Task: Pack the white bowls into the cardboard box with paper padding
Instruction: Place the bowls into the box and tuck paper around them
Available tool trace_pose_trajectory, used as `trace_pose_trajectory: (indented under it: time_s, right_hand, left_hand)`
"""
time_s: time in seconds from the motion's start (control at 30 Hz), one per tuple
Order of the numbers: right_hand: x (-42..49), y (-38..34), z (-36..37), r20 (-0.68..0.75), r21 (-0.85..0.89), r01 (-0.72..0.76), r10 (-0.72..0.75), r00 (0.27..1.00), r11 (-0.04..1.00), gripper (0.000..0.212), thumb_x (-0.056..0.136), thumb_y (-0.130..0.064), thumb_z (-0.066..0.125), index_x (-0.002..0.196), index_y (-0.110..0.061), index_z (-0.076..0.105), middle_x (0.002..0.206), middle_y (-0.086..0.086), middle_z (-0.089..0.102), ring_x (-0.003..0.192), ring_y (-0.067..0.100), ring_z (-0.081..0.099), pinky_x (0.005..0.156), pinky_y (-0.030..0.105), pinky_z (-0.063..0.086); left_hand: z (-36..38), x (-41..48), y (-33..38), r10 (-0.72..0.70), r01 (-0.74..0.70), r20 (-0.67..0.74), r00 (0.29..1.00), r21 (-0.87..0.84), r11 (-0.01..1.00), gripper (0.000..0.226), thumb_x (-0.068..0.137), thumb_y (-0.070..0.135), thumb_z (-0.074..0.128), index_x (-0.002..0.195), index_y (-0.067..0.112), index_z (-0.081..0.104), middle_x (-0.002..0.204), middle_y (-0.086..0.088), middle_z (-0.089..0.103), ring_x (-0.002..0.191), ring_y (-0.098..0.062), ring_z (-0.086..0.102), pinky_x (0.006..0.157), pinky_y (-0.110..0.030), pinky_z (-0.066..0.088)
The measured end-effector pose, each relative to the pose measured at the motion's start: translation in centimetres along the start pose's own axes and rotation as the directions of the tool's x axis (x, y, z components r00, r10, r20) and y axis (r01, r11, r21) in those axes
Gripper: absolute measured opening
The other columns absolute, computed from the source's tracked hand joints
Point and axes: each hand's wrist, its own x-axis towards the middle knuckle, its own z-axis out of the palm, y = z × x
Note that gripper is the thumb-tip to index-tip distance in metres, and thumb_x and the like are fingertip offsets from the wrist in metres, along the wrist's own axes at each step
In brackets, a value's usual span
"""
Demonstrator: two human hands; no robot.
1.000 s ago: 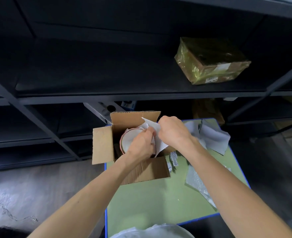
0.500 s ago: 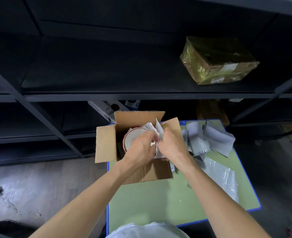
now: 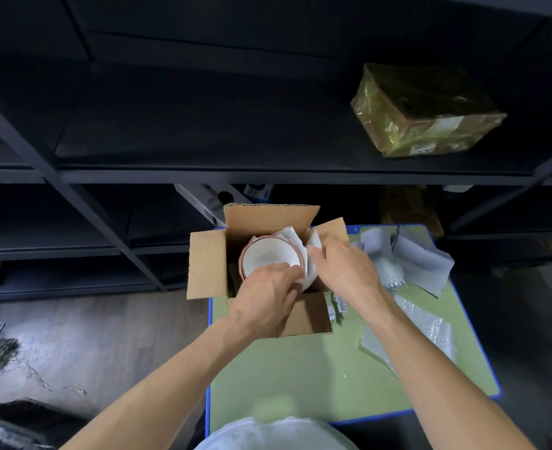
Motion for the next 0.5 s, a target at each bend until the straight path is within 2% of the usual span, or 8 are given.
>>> trace_pose_trajectory:
  time_s: [0.03,0.07,0.13,0.17,0.23,0.3,0.4,0.5]
  right_hand:
    - [-0.1,0.4,-0.6,-0.062,0.011,0.085,-0.084,0.995,0.996,0.022,0.1,-0.027,0.042,0.118,-0.021,0.051,0.111,0.009,0.062,0.094,0.035,0.06,0.066,0.038,0.041]
    - [0.1,1.1,-1.0,-0.074,0.011,0.199,-0.197,0.978,0.98,0.037,0.095,-0.012,0.044,0.128,-0.029,0.047,0.119,0.005,0.058,0.095,0.032,0.06,0.063,0.037,0.042]
    - [0.2,2.2,-1.8,-0.004,-0.077,0.394,-0.396,0.918,0.916,0.067,0.083,0.007,0.046,0.132,-0.039,0.049,0.133,-0.003,0.044,0.11,0.021,0.051,0.059,0.036,0.044]
    - [0.3,2.6,-1.9,0.026,-0.147,0.445,-0.447,0.894,0.883,0.066,0.082,0.008,0.048,0.129,-0.037,0.056,0.139,-0.005,0.039,0.12,0.019,0.044,0.06,0.036,0.045]
    - [0.4,3.2,-1.5,0.074,-0.246,0.473,-0.471,0.879,0.846,0.05,0.085,0.004,0.052,0.118,-0.03,0.067,0.146,-0.005,0.038,0.13,0.02,0.038,0.067,0.037,0.048]
    - [0.6,3.3,-0.7,0.115,-0.25,0.501,-0.489,0.865,0.828,0.045,0.086,0.003,0.051,0.112,-0.027,0.073,0.145,-0.009,0.045,0.128,0.019,0.041,0.071,0.033,0.044]
    - [1.1,3.7,0.2,0.139,-0.196,0.567,-0.549,0.824,0.8,0.049,0.084,0.007,0.05,0.112,-0.025,0.074,0.131,-0.015,0.058,0.12,0.013,0.045,0.069,0.025,0.031]
    - [2.1,4.2,0.0,0.123,-0.167,0.557,-0.544,0.83,0.813,0.055,0.079,0.011,0.05,0.11,-0.027,0.075,0.118,-0.016,0.065,0.11,0.01,0.047,0.072,0.025,0.037]
  left_hand:
    - [-0.3,0.0,-0.3,0.01,-0.01,0.01,1.0,0.025,1.0,0.007,0.092,0.019,0.052,0.086,0.017,0.053,0.08,-0.002,0.058,0.077,-0.027,0.053,0.061,-0.035,0.031]
    - [-0.5,0.1,-0.5,0.016,-0.017,0.018,1.0,0.042,0.999,0.008,0.092,0.019,0.053,0.084,0.018,0.051,0.08,-0.002,0.059,0.077,-0.027,0.054,0.061,-0.035,0.031]
    - [-0.8,0.4,-0.5,0.019,-0.02,0.025,0.999,0.034,0.999,0.015,0.091,0.02,0.055,0.08,0.022,0.044,0.078,-0.002,0.058,0.074,-0.027,0.053,0.06,-0.033,0.028]
    - [-0.8,0.6,-0.4,0.015,-0.016,0.035,0.999,0.016,1.0,0.018,0.091,0.02,0.055,0.079,0.023,0.042,0.076,-0.002,0.056,0.073,-0.027,0.053,0.059,-0.032,0.027]
    - [-0.5,0.6,-0.3,0.002,-0.001,0.061,0.998,-0.009,1.0,0.022,0.092,0.023,0.055,0.076,0.021,0.04,0.073,0.002,0.05,0.071,-0.026,0.049,0.059,-0.033,0.027]
    - [-0.1,0.4,-0.3,-0.028,0.03,0.071,0.997,-0.022,0.999,0.024,0.093,0.025,0.054,0.074,0.022,0.039,0.072,0.004,0.046,0.068,-0.023,0.042,0.059,-0.034,0.027]
    - [0.2,0.8,-0.2,-0.105,0.113,0.092,0.99,-0.092,0.989,0.022,0.09,0.022,0.057,0.071,0.021,0.044,0.07,0.003,0.049,0.068,-0.023,0.043,0.059,-0.033,0.027]
    - [0.3,1.4,0.4,-0.132,0.14,0.106,0.986,-0.075,0.987,0.022,0.089,0.022,0.058,0.069,0.019,0.047,0.069,-0.001,0.052,0.069,-0.027,0.049,0.057,-0.033,0.028]
